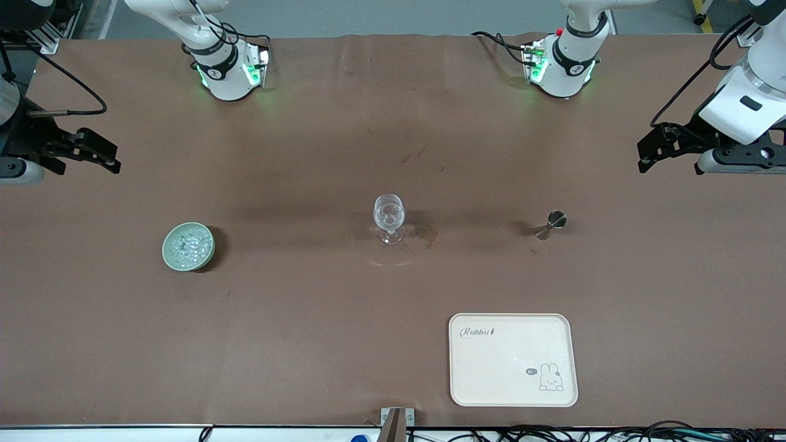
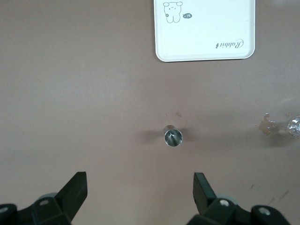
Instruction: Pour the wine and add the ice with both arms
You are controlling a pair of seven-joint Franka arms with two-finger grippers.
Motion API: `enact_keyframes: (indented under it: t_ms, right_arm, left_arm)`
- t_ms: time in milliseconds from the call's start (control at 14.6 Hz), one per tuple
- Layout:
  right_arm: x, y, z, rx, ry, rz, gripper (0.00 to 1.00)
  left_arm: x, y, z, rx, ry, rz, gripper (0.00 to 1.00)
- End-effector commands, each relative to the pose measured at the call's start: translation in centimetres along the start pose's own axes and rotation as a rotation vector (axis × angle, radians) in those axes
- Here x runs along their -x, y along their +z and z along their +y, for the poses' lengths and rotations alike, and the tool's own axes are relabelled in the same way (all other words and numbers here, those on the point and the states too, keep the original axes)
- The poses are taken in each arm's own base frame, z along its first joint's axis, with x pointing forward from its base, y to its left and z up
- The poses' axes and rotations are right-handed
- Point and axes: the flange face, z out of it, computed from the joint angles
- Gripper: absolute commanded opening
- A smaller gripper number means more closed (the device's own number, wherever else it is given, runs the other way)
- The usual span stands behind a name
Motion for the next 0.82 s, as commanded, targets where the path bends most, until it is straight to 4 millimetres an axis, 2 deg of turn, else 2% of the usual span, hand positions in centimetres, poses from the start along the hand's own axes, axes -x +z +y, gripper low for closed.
enact_keyframes:
  t_ms: [0,206,343,480,754]
  right_arm:
    - [0.3,-0.4,0.2,-0.02,-0.008,0.008,1.0]
    - [0.3,-0.4,0.2,-0.02,-0.008,0.008,1.0]
    - [0.3,-0.4,0.2,-0.02,-0.008,0.008,1.0]
    - [0.3,-0.4,0.2,-0.02,-0.008,0.008,1.0]
    - [0.1,-0.2,0.4,-0.02,-0.009,0.008,1.0]
  left_arm:
    - [-0.1,-0.4,-0.2,-0.017,0.013,-0.003,1.0]
    - [-0.2,-0.6,-0.3,-0.017,-0.001,0.0,1.0]
    - [-1.3,-0.1,-0.8,-0.011,0.008,-0.001,1.0]
    - [-2.5,1.6,-1.0,-0.005,0.003,-0.027,1.0]
    - [-3.4,4.4,-1.5,0.001,-0.021,-0.076,1.0]
